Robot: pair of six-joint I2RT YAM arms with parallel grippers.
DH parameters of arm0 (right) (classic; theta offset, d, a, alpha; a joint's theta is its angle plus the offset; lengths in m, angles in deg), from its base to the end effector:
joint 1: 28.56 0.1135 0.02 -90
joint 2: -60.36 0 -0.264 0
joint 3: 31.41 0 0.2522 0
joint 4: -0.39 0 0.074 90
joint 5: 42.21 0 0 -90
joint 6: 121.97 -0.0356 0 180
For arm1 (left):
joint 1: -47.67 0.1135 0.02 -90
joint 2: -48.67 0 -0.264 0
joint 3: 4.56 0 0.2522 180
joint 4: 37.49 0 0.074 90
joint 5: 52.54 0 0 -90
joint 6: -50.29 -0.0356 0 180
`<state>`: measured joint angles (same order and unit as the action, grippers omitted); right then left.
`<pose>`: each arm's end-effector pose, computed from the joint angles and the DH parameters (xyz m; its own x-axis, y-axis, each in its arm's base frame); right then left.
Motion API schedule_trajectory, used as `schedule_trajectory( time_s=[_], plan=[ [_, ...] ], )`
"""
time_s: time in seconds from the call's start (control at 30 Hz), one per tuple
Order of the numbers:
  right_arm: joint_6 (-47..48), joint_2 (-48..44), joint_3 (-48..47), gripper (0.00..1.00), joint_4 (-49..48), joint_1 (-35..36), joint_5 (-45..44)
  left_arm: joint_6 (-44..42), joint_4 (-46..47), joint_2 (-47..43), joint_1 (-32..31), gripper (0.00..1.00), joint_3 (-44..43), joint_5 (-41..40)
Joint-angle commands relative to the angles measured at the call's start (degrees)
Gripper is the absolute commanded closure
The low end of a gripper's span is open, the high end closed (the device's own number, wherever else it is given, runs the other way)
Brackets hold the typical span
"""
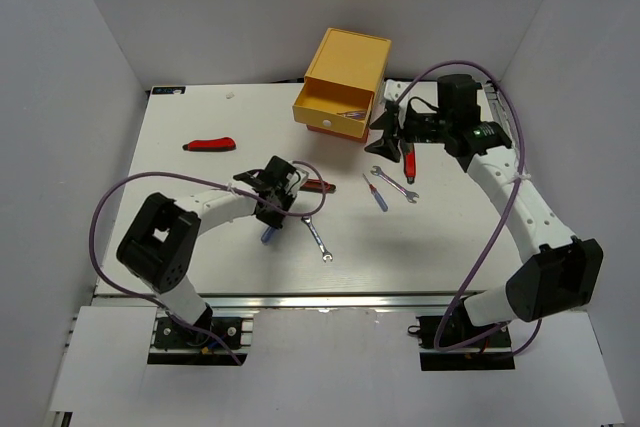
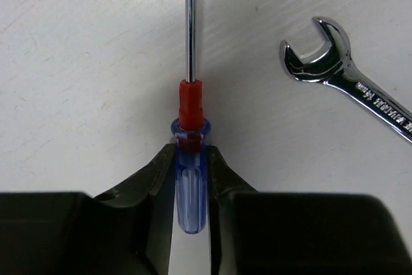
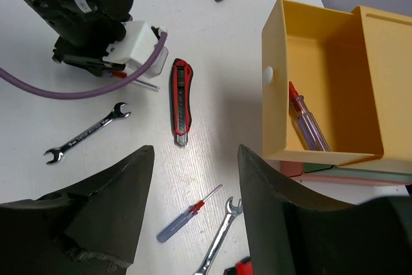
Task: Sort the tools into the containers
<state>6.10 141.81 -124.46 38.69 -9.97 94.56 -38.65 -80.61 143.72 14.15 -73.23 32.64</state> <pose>0.2910 0.1252 0.3811 0.1798 -0.3851 -0.9052 -0.9202 0.2594 -0.2931 0.2580 -0.1673 0.1619 -0.7905 0.5015 -0.3516 0.5112 0.8564 0.0722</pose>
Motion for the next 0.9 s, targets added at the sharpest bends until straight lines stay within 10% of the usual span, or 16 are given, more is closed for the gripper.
schedule_trajectory(
  time_s=[0.0,0.43,0.87],
  plan=[
    [-0.4,-2.3,1.1,0.38,0.0,-1.2,1.9,0.6,-1.1,-7.3,-0.2,0.86,-0.3,1.2],
    [-0.8,-4.9,3.8,0.39,0.8,-6.3,3.9,-3.0,5.7,-30.4,-0.2,0.93,-6.4,13.6],
    [-1.5,-6.2,5.4,0.39,0.7,-10.2,5.4,-29.6,4.0,-3.4,-0.1,0.96,-40.1,5.6]
  ],
)
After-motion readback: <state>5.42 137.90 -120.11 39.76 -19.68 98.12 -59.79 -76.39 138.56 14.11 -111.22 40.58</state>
